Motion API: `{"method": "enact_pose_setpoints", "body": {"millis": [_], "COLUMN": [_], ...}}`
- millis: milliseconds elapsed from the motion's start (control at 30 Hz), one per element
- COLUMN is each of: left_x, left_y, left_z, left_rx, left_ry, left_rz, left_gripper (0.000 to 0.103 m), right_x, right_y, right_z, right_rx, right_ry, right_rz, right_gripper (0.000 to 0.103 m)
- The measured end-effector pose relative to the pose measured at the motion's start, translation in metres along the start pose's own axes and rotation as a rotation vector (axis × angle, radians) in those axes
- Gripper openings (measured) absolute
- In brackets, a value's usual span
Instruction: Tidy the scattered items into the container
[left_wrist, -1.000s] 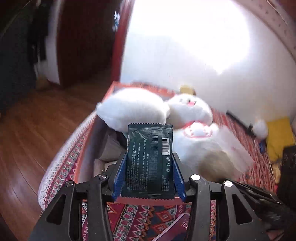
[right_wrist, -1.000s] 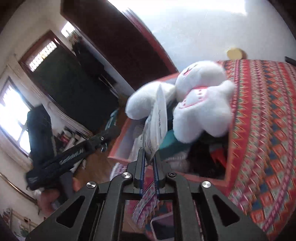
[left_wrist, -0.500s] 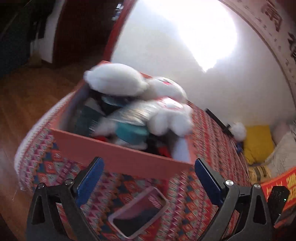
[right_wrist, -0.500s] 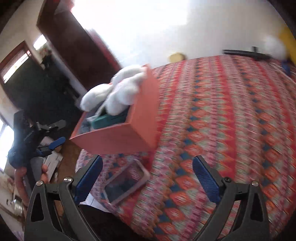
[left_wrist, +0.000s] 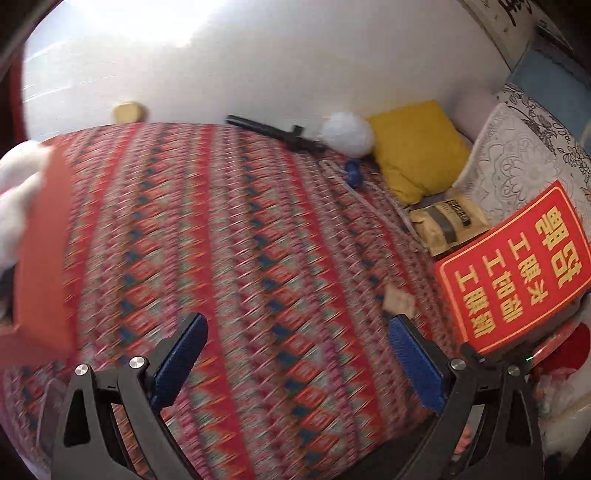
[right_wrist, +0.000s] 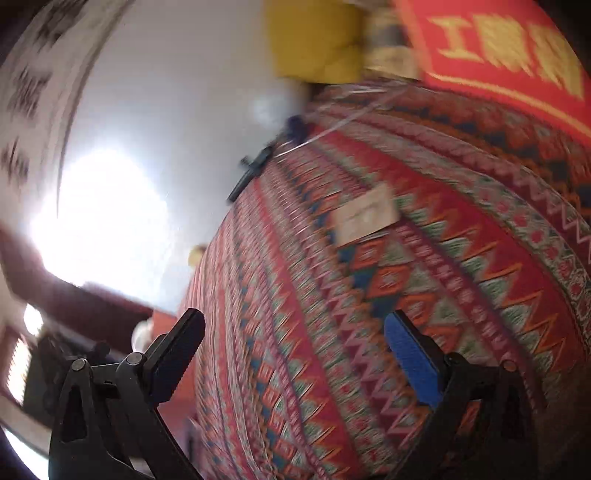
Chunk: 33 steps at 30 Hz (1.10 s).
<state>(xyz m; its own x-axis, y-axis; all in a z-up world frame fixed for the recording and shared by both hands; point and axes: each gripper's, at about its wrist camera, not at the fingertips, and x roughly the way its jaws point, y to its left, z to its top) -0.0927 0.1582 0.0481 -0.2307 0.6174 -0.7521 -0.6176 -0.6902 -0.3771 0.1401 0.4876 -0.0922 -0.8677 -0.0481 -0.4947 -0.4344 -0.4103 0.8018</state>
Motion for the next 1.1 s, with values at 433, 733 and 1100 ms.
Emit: {"method": "enact_pose_setpoints", "body": {"millis": [433,733,1100], "left_x": [0.269,0.486,0.441], "left_y": [-0.147,-0.168,-0.182], "left_z": [0.217,0.313,0.282], "left_rx": [0.114,0.092,0.083], "left_ry": [0.129,0.274,0.268], "left_rz": [-0.005,0.172,0.025], "left_gripper": [0.099,0.097,0.017], "right_x": [0.135,0.144,0.146], "right_y": [-0.036,-0.056,-0.057], "right_z": [0.083,0.083,0.077], "right_rx": [-0.1,-0.071,-0.059], "right_ry": [0.165,0.172,0.164], "right_rz": [0.071,0.329,0.373], "right_gripper": [0.011,0.004,0.004]}}
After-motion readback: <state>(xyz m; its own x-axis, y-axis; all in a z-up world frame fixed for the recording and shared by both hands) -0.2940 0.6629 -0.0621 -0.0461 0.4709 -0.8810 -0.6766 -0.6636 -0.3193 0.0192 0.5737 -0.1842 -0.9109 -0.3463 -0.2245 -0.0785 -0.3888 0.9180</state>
